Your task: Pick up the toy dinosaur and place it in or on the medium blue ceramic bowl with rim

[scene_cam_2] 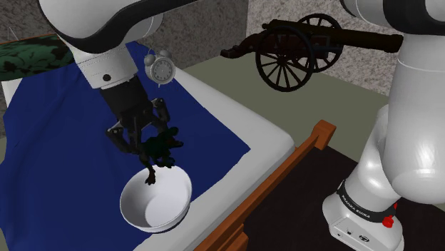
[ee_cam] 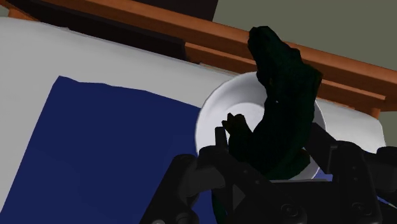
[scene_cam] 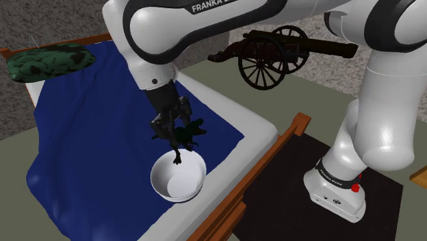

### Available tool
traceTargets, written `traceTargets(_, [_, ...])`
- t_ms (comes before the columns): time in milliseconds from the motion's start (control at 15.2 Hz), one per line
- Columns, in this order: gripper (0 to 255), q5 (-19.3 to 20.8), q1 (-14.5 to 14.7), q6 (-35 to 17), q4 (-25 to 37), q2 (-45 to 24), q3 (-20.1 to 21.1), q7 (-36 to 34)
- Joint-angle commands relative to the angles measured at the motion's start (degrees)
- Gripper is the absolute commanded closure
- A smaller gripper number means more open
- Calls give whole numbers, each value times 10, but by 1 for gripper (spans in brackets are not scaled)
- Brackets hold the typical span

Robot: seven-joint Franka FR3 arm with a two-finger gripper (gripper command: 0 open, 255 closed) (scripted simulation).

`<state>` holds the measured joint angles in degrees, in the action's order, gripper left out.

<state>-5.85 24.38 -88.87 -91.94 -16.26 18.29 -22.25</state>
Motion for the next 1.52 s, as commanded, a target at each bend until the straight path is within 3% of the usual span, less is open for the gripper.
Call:
traceTargets(0, [255,-5,15,-5,1,-2,10,-25])
traceTargets(990, [255,0,27,-106,-71,-30,12,-28])
traceTargets(1452, [255,0,27,-106,-71,-30,12,-28])
